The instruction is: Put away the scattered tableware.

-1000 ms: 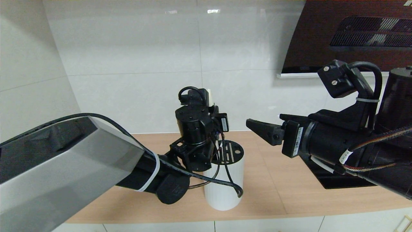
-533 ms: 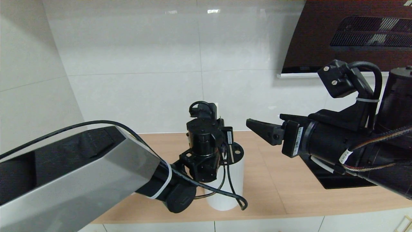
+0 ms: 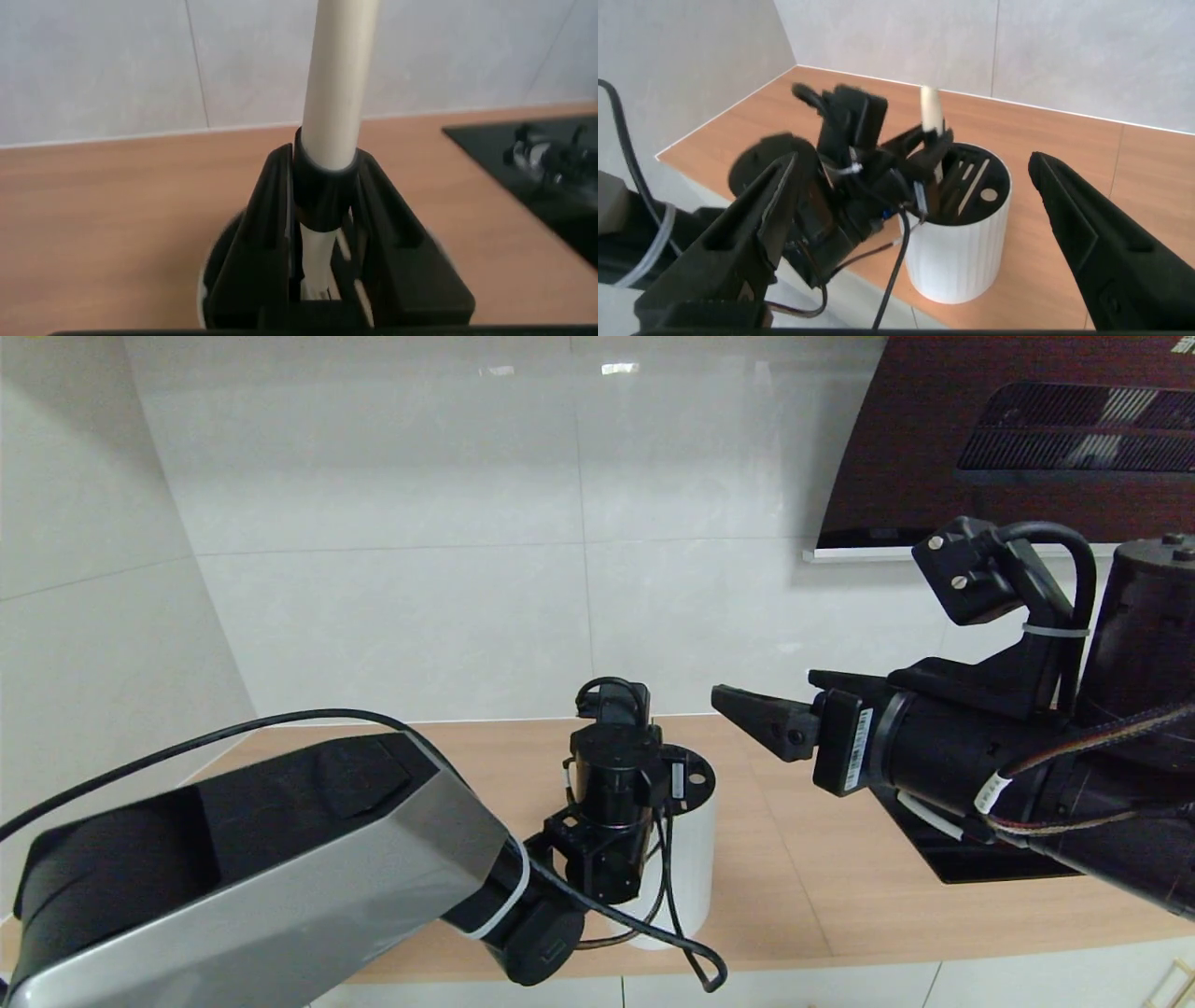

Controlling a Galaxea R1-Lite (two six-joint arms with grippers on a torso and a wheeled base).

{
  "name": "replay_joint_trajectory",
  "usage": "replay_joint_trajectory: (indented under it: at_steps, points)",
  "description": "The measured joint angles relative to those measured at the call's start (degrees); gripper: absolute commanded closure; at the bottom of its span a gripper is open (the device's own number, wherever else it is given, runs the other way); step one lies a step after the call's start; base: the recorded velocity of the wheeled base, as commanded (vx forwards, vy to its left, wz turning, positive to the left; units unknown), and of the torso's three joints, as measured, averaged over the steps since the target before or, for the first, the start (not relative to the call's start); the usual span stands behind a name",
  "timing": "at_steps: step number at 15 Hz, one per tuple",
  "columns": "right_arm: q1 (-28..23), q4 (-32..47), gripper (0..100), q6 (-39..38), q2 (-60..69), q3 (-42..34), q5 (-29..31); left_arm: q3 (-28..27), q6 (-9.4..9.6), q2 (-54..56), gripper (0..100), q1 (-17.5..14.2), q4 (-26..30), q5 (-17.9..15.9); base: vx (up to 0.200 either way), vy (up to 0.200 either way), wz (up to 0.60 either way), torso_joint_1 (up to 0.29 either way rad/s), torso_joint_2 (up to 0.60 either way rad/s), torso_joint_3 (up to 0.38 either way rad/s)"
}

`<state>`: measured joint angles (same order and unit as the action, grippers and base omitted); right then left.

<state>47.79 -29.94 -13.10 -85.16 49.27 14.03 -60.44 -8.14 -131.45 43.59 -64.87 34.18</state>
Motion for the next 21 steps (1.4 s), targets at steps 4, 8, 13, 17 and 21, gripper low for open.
replay_joint_trajectory:
  at_steps: [4,8,13,17,21]
  points:
    - [0.0,0.0,0,0.0,0.0,-0.05,-0.02,0.71,0.0,-0.38,100,0.01,-0.05,-0.02,0.0,0.0,0.0,0.0,0.0,0.0]
    - [0.02,0.0,0,0.0,0.0,-0.05,0.02,0.91,-0.01,-0.39,0,0.04,-0.11,-0.02,0.0,0.0,0.0,0.0,0.0,0.0]
    - [0.02,0.0,0,0.0,0.05,-0.07,0.02,2.01,0.0,0.44,0,0.41,-0.27,-0.66,0.0,0.0,0.0,0.0,0.0,0.0]
    - [-0.27,-0.16,0,0.02,0.13,-0.02,-0.02,3.94,0.71,3.21,0,0.69,-0.16,-0.68,0.0,0.0,0.0,0.0,0.0,0.0]
    - [-1.45,-0.33,0,0.05,0.51,0.2,-0.05,8.94,4.73,13.37,0,0.32,1.21,-0.95,0.0,0.0,0.0,0.0,0.0,0.0]
